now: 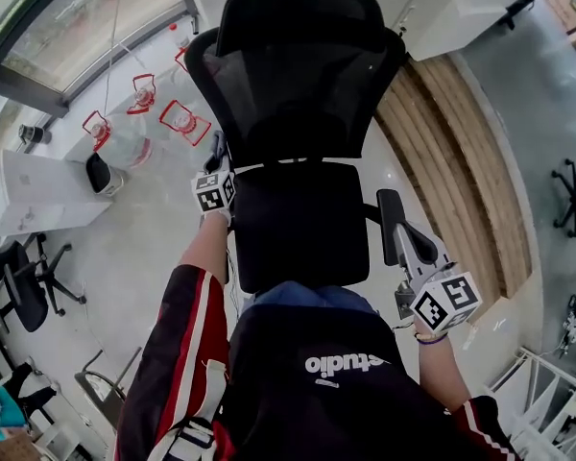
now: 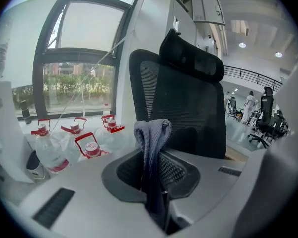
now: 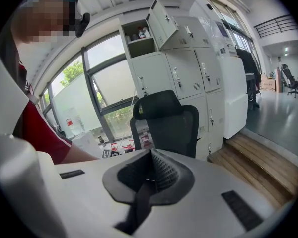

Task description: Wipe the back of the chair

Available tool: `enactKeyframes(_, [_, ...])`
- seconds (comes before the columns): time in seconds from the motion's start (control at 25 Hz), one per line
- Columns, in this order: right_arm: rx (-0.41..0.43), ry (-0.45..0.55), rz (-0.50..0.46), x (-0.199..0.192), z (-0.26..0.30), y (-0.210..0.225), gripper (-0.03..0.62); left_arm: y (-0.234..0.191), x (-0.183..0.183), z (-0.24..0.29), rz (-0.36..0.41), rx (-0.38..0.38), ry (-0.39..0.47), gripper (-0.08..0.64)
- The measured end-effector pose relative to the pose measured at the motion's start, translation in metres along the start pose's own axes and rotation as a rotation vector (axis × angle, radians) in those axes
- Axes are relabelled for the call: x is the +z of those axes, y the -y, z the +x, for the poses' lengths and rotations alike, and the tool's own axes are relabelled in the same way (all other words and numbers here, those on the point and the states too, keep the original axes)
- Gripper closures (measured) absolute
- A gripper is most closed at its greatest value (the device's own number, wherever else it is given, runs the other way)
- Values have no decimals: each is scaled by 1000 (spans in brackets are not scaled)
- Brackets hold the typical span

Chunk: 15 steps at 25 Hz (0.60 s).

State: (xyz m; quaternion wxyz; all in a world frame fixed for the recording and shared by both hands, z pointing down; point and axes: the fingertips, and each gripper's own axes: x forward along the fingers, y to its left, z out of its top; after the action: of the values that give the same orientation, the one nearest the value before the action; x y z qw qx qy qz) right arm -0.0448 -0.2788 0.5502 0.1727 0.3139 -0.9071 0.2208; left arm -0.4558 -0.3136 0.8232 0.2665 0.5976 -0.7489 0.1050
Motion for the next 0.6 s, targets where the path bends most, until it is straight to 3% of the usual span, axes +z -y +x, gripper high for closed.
enactKeyframes(0.32, [-21,4,10,2,-9,-2,578,17,-12,24,-30,30,-50,505])
enactKeyframes(0.6, [-58,4,42,-9,-25,18,578,65,-6,53,18,-34,-58,505])
